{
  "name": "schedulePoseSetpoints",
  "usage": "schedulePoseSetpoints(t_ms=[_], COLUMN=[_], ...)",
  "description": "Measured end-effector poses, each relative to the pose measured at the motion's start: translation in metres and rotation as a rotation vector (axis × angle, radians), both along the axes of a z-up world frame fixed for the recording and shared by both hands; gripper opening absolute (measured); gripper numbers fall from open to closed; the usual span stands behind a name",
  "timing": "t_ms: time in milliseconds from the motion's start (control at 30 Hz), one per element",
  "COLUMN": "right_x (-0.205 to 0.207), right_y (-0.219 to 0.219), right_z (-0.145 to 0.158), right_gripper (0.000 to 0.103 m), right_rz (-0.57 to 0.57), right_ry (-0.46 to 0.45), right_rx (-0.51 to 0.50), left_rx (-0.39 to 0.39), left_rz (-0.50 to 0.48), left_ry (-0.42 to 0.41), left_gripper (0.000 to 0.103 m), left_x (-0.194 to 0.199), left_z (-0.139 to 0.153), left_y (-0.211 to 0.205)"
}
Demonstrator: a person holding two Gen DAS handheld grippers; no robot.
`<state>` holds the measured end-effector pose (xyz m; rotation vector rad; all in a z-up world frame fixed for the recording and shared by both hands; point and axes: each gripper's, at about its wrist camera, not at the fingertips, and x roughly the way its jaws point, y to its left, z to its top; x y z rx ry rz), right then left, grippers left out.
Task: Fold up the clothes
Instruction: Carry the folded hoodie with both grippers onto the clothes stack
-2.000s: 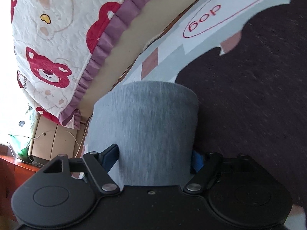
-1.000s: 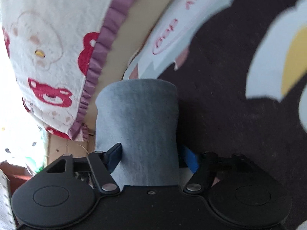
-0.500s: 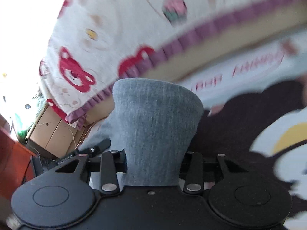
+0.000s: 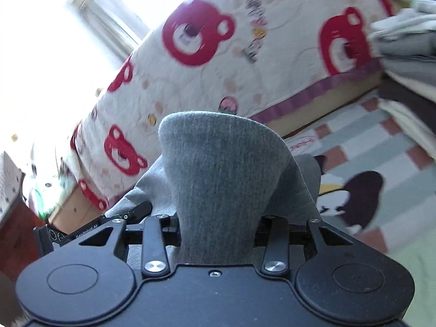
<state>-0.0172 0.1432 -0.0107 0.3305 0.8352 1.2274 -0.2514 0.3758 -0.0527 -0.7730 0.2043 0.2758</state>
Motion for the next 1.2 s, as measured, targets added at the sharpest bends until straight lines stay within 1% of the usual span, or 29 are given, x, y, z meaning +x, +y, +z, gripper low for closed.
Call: schedulePoseSetpoints(t_ms=[100,233,333,433,567,600,767,833,900,967,1033,1067,1100,1133,1167,1200], right_x=[0.002,0.013,0.038,0.066,0.114,0.126,0.186,0.21,0.234,0.257,0.283,0.296,0.309,0.322,0.335,0.347], right_y=[-0.034,-0.058,-0.067,-0.07,-0.044,-0.037,-0.004,0.009,0.022,0.036,0.014,0.002,-0.01,-0.022,-0.034,-0.046], right_z=[0.004,0.027,0.047,0.067,0.106,0.116,0.165,0.184,0.204,0.223,0.194,0.179,0.163,0.148,0.132,0.117], right_gripper=[0.046,0.046,0.046,0.046,0.046,0.046,0.046,0.046,0.045,0.045,0.046,0.046,0.047,0.047,0.047,0.047], right_rz=[-0.032,-0.03,-0.027,-0.022,0.027,0.04,0.102,0.126,0.151,0.176,0.075,0.022,-0.031,-0.084,-0.137,-0.189], right_ry=[0.023,-0.034,-0.06,-0.084,-0.15,-0.166,-0.249,-0.282,-0.316,-0.349,-0.206,-0.13,-0.054,0.021,0.097,0.173], right_rx=[0.056,0.071,0.087,0.102,0.131,0.139,0.175,0.189,0.203,0.218,0.203,0.195,0.186,0.177,0.168,0.159], left_rx=[0.021,0.043,0.043,0.082,0.1,0.094,0.02,0.005,0.007,0.019,0.029,0.033,0.038,0.049,0.055,0.049], left_rz=[-0.038,-0.07,-0.085,-0.099,-0.095,-0.09,-0.049,-0.042,-0.038,-0.052,-0.09,-0.118,-0.148,-0.189,-0.23,-0.269], left_ry=[-0.017,-0.024,-0.041,-0.023,-0.06,-0.066,-0.074,-0.086,-0.127,-0.198,-0.269,-0.285,-0.277,-0.249,-0.221,-0.188], left_gripper=[0.034,0.034,0.035,0.035,0.035,0.035,0.035,0.035,0.035,0.035,0.036,0.036,0.036,0.036,0.036,0.036], left_x=[0.013,0.036,0.061,0.096,0.13,0.138,0.184,0.212,0.245,0.286,0.33,0.355,0.376,0.4,0.424,0.447], left_z=[0.02,0.043,0.06,0.088,0.122,0.126,0.135,0.141,0.155,0.176,0.198,0.206,0.209,0.209,0.208,0.199], left_y=[-0.024,-0.044,-0.051,-0.054,-0.047,-0.042,-0.004,0.016,0.032,0.044,0.049,0.049,0.046,0.042,0.037,0.034])
